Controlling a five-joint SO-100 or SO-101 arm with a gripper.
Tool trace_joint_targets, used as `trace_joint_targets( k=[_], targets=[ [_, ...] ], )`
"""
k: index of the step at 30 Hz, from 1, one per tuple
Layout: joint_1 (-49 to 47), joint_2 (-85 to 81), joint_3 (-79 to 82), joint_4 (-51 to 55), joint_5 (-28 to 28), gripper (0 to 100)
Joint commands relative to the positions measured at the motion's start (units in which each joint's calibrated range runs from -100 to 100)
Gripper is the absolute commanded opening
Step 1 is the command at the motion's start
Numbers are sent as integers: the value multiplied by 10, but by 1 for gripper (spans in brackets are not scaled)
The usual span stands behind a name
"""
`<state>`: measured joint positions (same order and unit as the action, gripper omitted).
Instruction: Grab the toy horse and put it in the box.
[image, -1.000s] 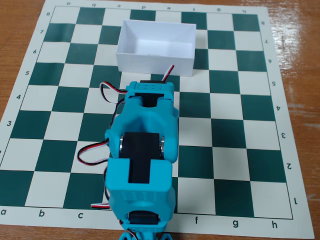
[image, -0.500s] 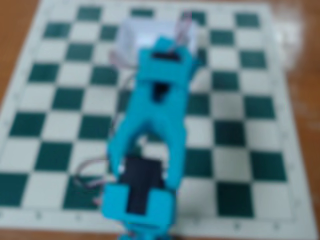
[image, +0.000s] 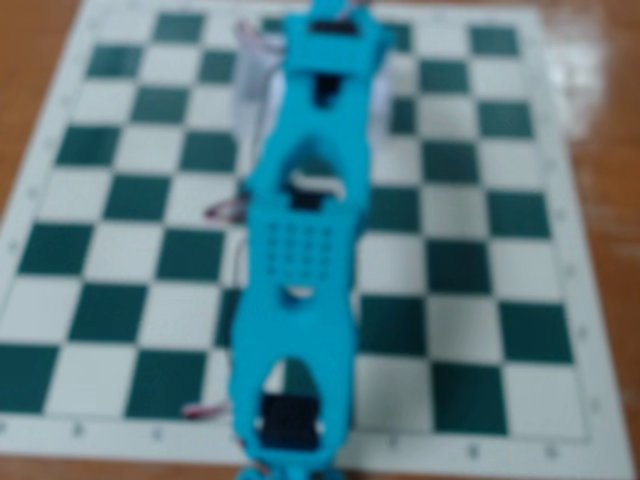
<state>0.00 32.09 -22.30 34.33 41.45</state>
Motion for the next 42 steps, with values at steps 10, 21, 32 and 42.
trace_joint_targets(
  k=[10,21,32,42],
  targets=[
    [-19,9,-51,30,-44,29],
    [13,-251,245,93,-51,0],
    [11,-788,873,109,13,0],
    [-7,-1190,1210,200,94,0]
  ],
)
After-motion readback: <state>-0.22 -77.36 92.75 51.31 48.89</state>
